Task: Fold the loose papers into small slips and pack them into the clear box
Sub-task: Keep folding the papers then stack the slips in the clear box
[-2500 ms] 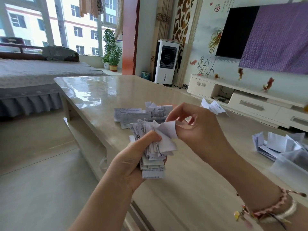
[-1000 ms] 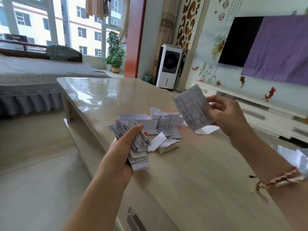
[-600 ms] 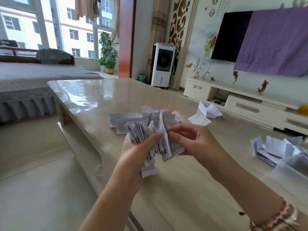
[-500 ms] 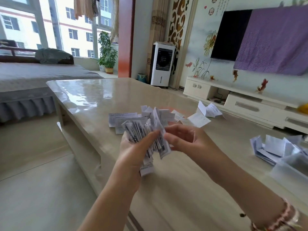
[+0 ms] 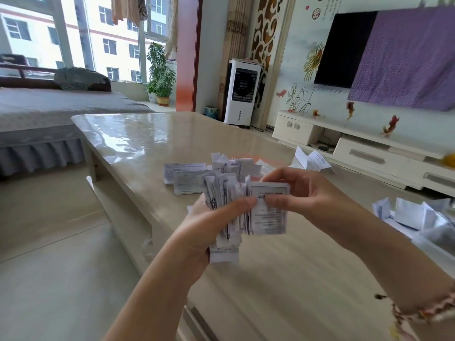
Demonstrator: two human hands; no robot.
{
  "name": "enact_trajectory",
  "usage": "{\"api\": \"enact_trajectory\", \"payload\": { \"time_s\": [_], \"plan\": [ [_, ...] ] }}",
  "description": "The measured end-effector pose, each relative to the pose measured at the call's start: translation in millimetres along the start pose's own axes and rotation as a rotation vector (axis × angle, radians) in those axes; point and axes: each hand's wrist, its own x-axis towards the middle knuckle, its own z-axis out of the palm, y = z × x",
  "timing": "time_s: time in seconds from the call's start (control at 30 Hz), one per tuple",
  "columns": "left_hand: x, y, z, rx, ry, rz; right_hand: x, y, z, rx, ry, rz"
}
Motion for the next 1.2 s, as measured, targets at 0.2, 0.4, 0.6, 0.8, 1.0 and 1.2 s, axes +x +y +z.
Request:
{"api": "enact_trajectory", "payload": {
  "time_s": [0.2,0.4,0.6,0.8,1.0,1.2],
  "plan": [
    [-4.6,-3.0,3.4,-0.084,-0.085,-0.09,1.6,6.1,11.6,0.119,0.052,-0.055],
    [-6.0,-5.1,-4.8,-0.138,-0.12,-0.123,0.9,2.5,22.9,0.044,0.071,-0.067],
    [3.0,1.2,-23.0,-0.097,0.056,-0.197,48.5,30.1,3.4,-0.233,0.387,-0.062],
    [35.6,11.6,-49.4,-0.126,0.178,-0.346,130.6,81.3,-14.5,-0.806,0.347,0.087],
    [40.0,14.0,-56.1,-0.138,0.202,-0.376,154.5,98.4,-20.7,-1.013,0.432,0.069],
    [24.4,9.0,-47.6,-0.18,0.289,-0.28,114.2,67.2,-45.6,-0.884,0.578,0.039]
  ]
}}
